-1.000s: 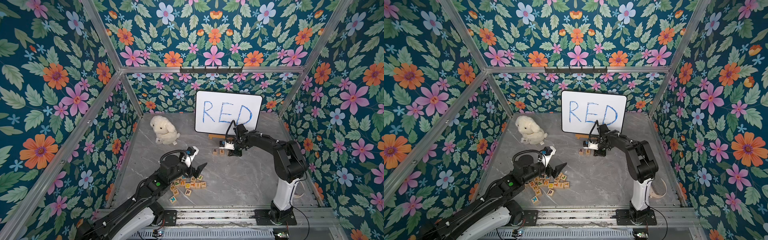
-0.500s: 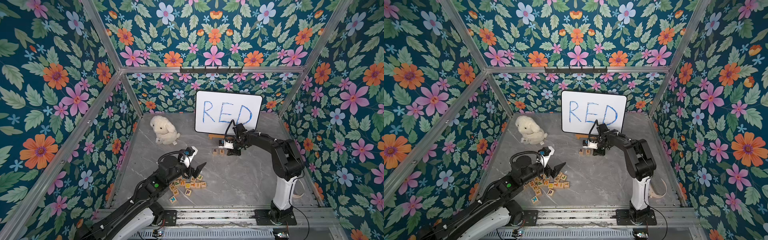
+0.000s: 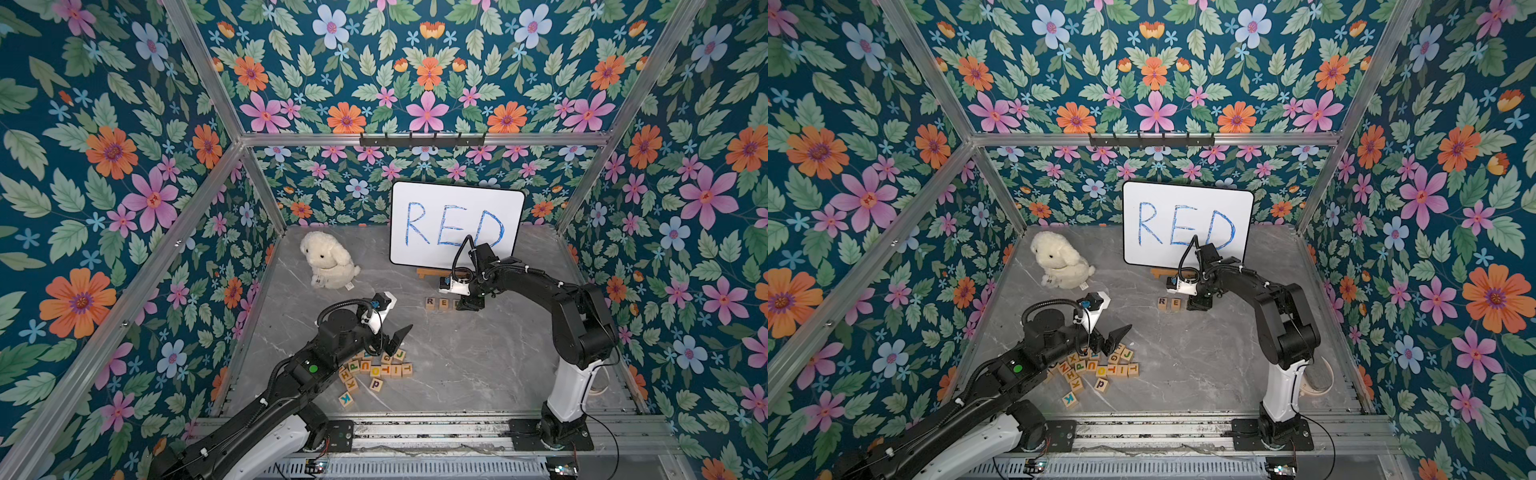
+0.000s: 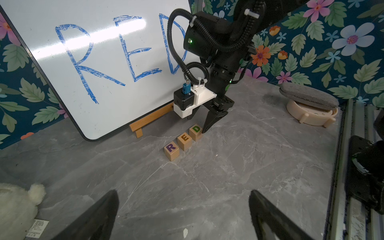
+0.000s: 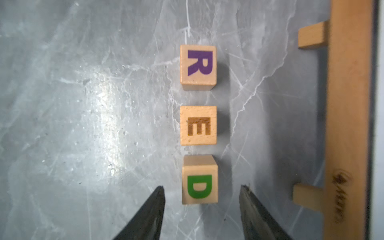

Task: Assemble the uppercase word "red" with letter blocks
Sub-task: Place the letter block at the center of the board, then reset both arms

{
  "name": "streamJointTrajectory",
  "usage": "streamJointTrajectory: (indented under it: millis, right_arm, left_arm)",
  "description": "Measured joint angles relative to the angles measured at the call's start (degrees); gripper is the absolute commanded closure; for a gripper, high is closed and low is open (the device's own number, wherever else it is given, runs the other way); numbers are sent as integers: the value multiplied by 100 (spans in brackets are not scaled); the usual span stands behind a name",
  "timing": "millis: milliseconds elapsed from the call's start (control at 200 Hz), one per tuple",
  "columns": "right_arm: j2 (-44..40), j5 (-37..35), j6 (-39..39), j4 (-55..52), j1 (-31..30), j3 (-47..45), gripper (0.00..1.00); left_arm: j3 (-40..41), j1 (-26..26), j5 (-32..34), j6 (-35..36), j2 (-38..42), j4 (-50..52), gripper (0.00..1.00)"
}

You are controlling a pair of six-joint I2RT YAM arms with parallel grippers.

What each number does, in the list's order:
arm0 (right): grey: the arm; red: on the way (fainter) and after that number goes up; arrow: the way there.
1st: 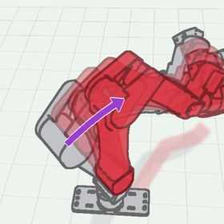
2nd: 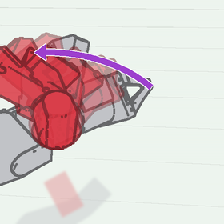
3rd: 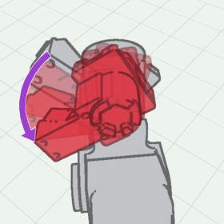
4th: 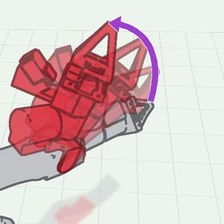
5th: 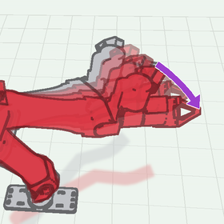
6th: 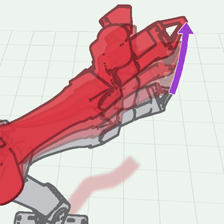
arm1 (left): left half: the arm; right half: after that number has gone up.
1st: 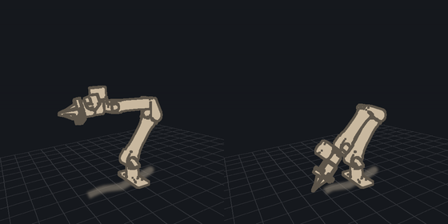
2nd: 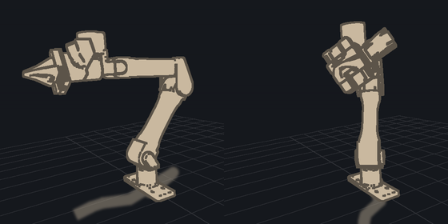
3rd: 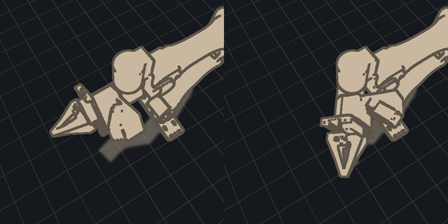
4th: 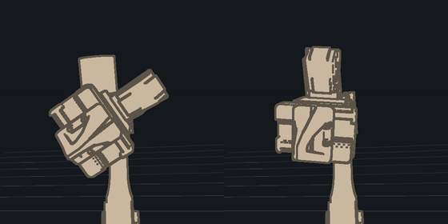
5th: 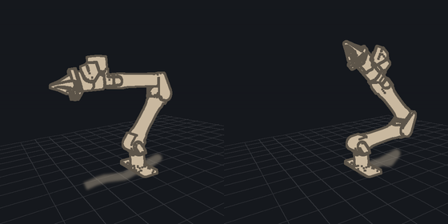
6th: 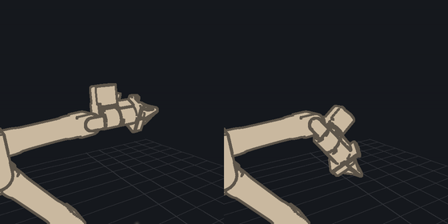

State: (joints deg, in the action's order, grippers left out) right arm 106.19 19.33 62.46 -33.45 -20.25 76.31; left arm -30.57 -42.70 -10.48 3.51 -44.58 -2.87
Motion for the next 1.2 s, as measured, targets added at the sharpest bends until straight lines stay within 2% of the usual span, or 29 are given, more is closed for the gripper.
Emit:
streamJointTrajectory:
  millis: [105,190,285,390,465,500,560,670,775,885,990,1200]
  right_arm:
    - [-509,109,-205,20,-4,-107,36]
    - [-1193,181,-514,131,-4,-452,35]
    - [-2127,245,-1106,699,-4,-1106,35]
    - [-3198,133,-1985,1458,-9,-2083,35]
    - [-3982,-103,-2822,1985,-9,-2712,24]
    - [-4347,-254,-3206,2179,-9,-2953,12]
    - [-4981,-546,-3897,2490,-9,-3309,2]
    - [-6199,-1187,-5241,2826,-4,-3823,1]
    - [-7222,-1915,-6398,3062,-4,-4251,1]
    - [-7792,-2411,-7108,3058,-4,-4503,1]
    - [-7779,-2824,-7523,2979,-4,-4494,1]
    - [-7241,-3755,-7912,2828,-4,-4489,1]
  left_arm:
    - [-184,0,20,9,-203,66,2]
    - [-352,0,20,-33,-522,70,7]
    - [-483,-46,35,-201,-1016,61,9]
    - [-579,-350,236,-542,-1657,-146,8]
    - [-710,-636,426,-804,-2162,-341,7]
    - [-813,-796,553,-896,-2433,-415,8]
    - [-1010,-1023,651,-1032,-2870,-505,8]
    - [-1189,-1182,568,-1298,-3320,-686,4]
    - [-1224,-1169,704,-1401,-3298,-728,1]
    - [-1246,-1167,929,-1344,-2951,-730,1]
    - [-1163,-1091,1154,-1211,-2514,-730,1]
    - [-684,-706,2120,-938,-1390,-487,1]
